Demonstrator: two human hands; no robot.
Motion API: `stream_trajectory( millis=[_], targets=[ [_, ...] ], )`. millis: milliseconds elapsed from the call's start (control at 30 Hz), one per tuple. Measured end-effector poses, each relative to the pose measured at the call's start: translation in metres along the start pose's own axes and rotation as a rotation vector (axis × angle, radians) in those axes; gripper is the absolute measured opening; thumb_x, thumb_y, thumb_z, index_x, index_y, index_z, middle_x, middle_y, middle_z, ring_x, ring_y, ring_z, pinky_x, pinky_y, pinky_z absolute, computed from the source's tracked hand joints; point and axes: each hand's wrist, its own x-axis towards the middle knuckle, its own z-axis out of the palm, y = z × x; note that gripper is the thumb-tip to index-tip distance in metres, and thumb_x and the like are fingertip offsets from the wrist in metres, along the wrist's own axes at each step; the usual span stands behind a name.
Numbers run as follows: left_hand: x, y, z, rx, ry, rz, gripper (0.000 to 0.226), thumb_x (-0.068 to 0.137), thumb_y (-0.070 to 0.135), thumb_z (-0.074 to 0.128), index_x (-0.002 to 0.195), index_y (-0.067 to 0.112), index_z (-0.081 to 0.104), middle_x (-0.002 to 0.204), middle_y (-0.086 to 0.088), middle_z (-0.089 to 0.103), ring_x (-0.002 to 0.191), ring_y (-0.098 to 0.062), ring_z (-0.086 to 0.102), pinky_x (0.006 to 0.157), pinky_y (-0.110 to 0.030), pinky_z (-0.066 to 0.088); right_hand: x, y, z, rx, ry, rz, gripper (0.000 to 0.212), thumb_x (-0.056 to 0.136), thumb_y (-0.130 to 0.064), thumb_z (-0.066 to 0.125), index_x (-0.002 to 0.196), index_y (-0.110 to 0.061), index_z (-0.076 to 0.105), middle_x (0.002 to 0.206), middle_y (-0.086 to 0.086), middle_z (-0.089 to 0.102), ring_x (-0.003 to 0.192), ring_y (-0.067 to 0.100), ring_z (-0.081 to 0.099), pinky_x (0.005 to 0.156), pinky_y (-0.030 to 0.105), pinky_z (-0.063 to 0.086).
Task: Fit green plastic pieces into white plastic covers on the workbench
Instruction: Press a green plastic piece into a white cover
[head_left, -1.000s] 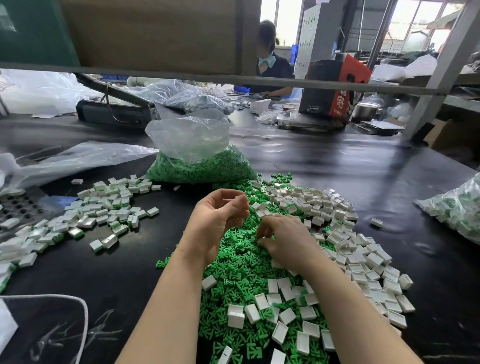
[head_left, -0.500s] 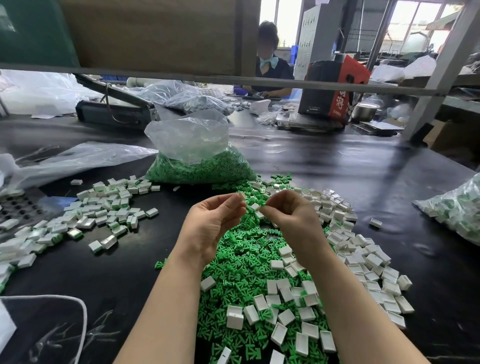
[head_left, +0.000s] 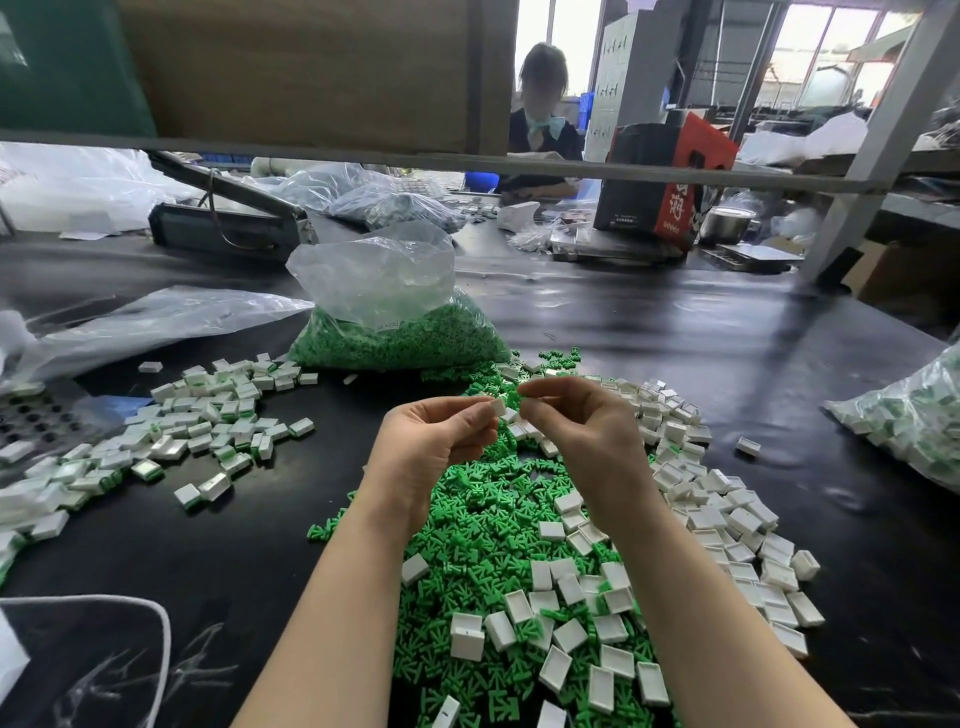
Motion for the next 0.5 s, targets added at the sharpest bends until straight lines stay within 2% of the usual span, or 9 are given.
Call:
stream_trajectory(
  millis=[100,200,367,500],
  targets=[
    [-0.0005,-0.0002,0.0000,0.015,0.000,0.004,0.012,0.072,0.016,0.076,0.082,0.011,0.078,0.077,-0.008,0.075,0.065,-0.011,0.069,0.057,-0.016,0.053,0.0002,0.0012,-0.0003,-0.027,-0.010,-0.017,0.017,0.084,-0.003,0.072,0.087,-0.020,0.073,0.087,0.006,0.074,0.084,0.028,0.069,0.071,0.028,0.059],
    [-0.0016,0.0009,-0.0003,0.025,-0.005,0.011,0.019,0.066,0.022,0.078,0.081,0.011,0.078,0.077,-0.009,0.075,0.065,-0.011,0.069,0.058,-0.017,0.053,0.0005,0.0016,-0.0005,-0.088,-0.012,-0.042,0.018,0.084,-0.005,0.073,0.085,-0.022,0.073,0.084,0.004,0.073,0.082,0.029,0.068,0.072,0.034,0.058],
    [-0.0023,0.0009,-0.0018,0.091,-0.006,0.050,0.019,0.060,0.027,0.080,0.075,0.015,0.079,0.075,-0.009,0.075,0.065,-0.012,0.069,0.058,-0.017,0.053,0.0008,0.0029,-0.0011,-0.168,-0.015,-0.062,0.015,0.083,-0.003,0.073,0.085,-0.018,0.075,0.078,0.008,0.072,0.076,0.034,0.067,0.068,0.053,0.056],
    [-0.0023,0.0006,-0.0036,0.140,-0.020,0.097,0.023,0.057,0.031,0.080,0.075,0.017,0.080,0.074,-0.009,0.074,0.065,-0.012,0.068,0.059,-0.018,0.053,0.0004,0.0034,-0.0014,-0.209,-0.005,-0.085,0.013,0.083,-0.003,0.073,0.086,-0.016,0.075,0.077,0.012,0.071,0.074,0.037,0.066,0.064,0.056,0.055]
  ],
)
